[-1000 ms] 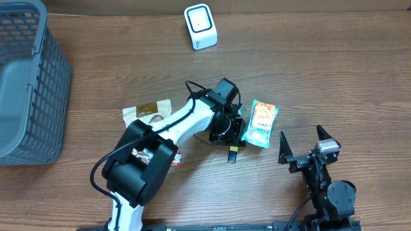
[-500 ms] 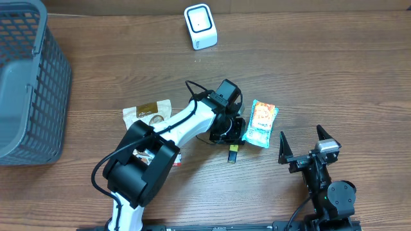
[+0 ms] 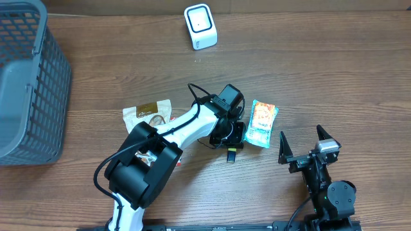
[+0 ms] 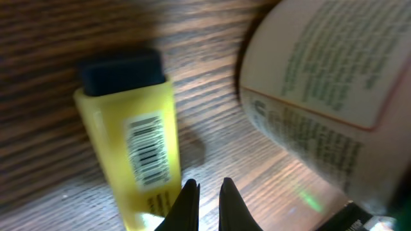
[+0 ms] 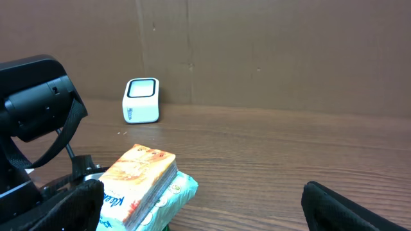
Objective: Scan the item barcode
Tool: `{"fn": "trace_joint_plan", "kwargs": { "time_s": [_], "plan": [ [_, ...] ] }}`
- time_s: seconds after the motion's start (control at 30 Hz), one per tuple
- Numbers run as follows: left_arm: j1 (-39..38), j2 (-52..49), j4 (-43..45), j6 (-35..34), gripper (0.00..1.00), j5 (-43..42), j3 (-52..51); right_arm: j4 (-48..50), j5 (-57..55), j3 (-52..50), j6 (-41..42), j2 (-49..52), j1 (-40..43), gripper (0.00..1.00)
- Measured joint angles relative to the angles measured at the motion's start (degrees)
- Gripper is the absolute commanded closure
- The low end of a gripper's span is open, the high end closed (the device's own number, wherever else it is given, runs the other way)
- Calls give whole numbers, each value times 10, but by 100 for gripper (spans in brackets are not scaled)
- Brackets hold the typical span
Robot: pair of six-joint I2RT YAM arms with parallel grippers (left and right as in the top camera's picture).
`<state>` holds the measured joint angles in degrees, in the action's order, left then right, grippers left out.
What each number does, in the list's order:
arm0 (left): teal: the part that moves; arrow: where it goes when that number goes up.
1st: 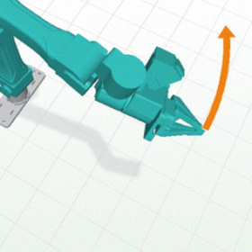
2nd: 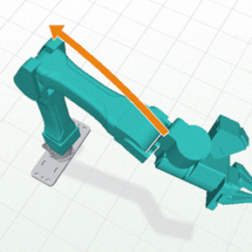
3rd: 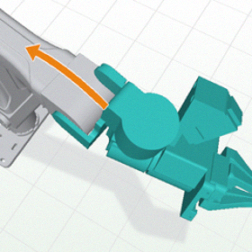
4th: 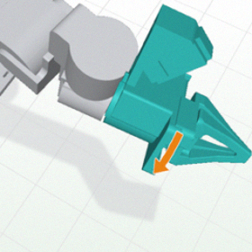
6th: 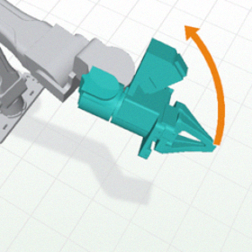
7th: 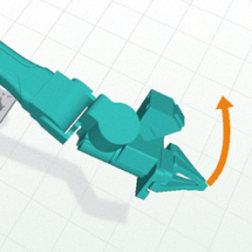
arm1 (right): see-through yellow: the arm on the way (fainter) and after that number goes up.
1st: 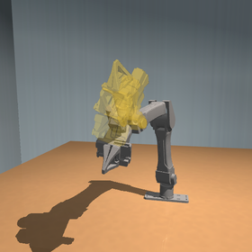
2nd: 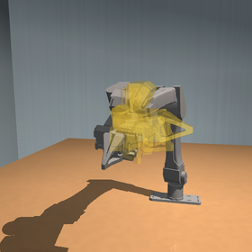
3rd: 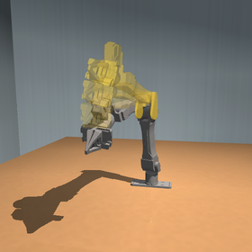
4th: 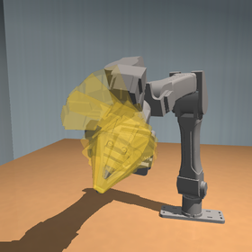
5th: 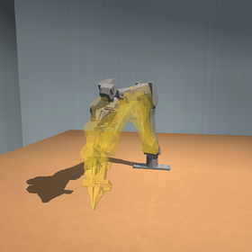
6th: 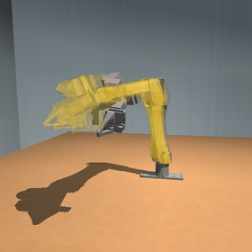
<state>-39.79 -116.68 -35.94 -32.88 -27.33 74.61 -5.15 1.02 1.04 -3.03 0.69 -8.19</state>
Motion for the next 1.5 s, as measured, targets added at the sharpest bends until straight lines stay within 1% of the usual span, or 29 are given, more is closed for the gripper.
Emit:
{"fn": "trace_joint_plan", "kwargs": {
  "time_s": [0.1,0.3,0.63,0.87,1.03,1.5],
  "plan": [
    [0,0,0,7,96,10,0,0,0,0,0,0,0,0],
    [8,0,-14,44,96,17,-1,0,0,0,0,0,0,0],
    [73,0,-83,109,96,22,-1,0,0,0,0,0,0,0],
    [119,2,-129,122,96,39,-1,0,0,0,0,0,0,0],
    [140,5,-139,132,96,57,-1,0,0,0,0,0,0,0],
    [156,11,-161,141,96,105,1,0,0,0,0,0,0,0]
  ]
}}
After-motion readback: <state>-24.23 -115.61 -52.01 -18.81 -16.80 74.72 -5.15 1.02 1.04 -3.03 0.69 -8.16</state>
